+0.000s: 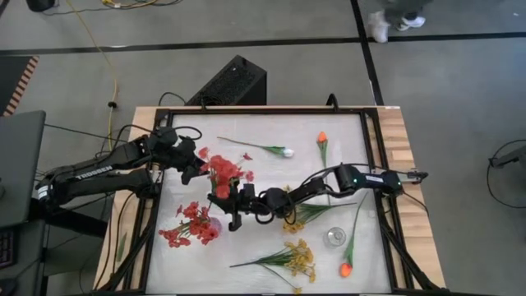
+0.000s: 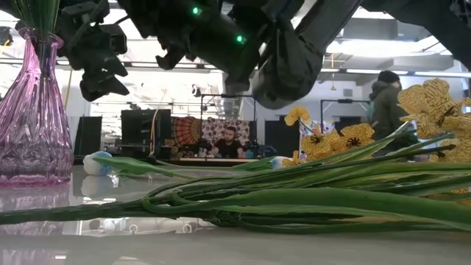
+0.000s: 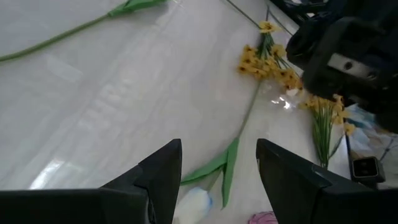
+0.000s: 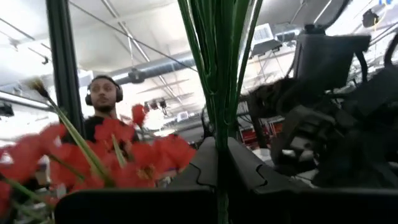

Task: Sort flowers into vase by color
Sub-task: Put the red flowers into the purple vase

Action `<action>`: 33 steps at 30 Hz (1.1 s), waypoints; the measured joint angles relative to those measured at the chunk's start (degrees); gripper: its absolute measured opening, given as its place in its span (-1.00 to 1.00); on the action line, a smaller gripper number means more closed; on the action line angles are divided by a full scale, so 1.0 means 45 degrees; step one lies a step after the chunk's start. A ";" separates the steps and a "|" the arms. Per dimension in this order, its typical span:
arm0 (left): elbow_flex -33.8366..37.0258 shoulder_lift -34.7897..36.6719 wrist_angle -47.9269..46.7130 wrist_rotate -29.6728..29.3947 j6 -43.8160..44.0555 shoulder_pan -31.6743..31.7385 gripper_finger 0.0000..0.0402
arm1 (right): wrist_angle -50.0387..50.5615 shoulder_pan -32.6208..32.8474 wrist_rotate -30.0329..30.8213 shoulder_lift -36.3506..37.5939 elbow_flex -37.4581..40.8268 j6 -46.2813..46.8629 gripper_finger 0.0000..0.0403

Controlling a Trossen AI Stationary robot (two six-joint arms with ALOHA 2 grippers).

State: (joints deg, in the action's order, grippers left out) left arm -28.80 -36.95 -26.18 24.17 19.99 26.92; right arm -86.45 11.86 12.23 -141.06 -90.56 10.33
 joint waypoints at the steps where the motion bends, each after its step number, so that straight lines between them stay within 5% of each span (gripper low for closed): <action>1: 0.0000 0.0000 -0.0004 -0.0023 0.0019 0.0000 -0.03 | -0.0088 0.0031 -0.0002 0.0007 -0.0005 0.0099 -0.84; 33: 0.0000 0.0000 -0.0035 -0.0221 0.0515 0.0000 -0.03 | 0.1485 0.0368 -0.0129 0.0021 -0.0355 0.0733 -0.81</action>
State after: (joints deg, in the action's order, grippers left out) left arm -28.80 -36.95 -26.34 23.18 22.31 26.92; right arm -79.77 13.52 11.65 -140.97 -92.16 13.63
